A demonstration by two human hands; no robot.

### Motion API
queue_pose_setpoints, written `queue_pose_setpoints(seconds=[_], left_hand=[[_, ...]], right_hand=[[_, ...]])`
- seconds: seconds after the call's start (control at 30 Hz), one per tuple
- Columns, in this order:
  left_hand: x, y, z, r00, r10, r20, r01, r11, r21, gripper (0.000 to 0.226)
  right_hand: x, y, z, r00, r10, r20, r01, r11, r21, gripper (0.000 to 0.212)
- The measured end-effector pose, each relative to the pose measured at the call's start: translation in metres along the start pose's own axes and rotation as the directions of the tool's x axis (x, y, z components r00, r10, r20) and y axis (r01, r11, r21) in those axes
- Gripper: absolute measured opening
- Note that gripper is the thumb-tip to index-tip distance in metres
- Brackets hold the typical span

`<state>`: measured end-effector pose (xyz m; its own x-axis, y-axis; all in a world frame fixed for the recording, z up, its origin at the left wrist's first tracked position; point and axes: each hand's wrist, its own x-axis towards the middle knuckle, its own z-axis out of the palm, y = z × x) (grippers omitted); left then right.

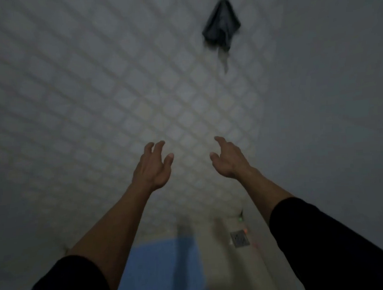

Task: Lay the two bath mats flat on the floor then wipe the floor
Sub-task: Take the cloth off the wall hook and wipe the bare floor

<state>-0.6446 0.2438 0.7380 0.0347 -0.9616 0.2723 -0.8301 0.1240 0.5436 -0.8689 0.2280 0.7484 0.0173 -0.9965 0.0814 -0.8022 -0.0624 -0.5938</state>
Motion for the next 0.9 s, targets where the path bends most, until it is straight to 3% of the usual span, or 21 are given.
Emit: queue_pose_setpoints(seconds=[0.43, 0.9], left_hand=[[0.100, 0.063, -0.026, 0.978, 0.205, -0.033, -0.207, 0.977, -0.049, 0.059], [0.223, 0.150, 0.044, 0.978, 0.190, -0.086, -0.193, 0.981, -0.024, 0.060]], right_hand=[[0.050, -0.011, -0.096, 0.961, 0.032, -0.274, -0.027, 0.999, 0.022, 0.065], [0.181, 0.060, -0.178, 0.954, -0.062, -0.295, 0.077, 0.996, 0.041, 0.059]])
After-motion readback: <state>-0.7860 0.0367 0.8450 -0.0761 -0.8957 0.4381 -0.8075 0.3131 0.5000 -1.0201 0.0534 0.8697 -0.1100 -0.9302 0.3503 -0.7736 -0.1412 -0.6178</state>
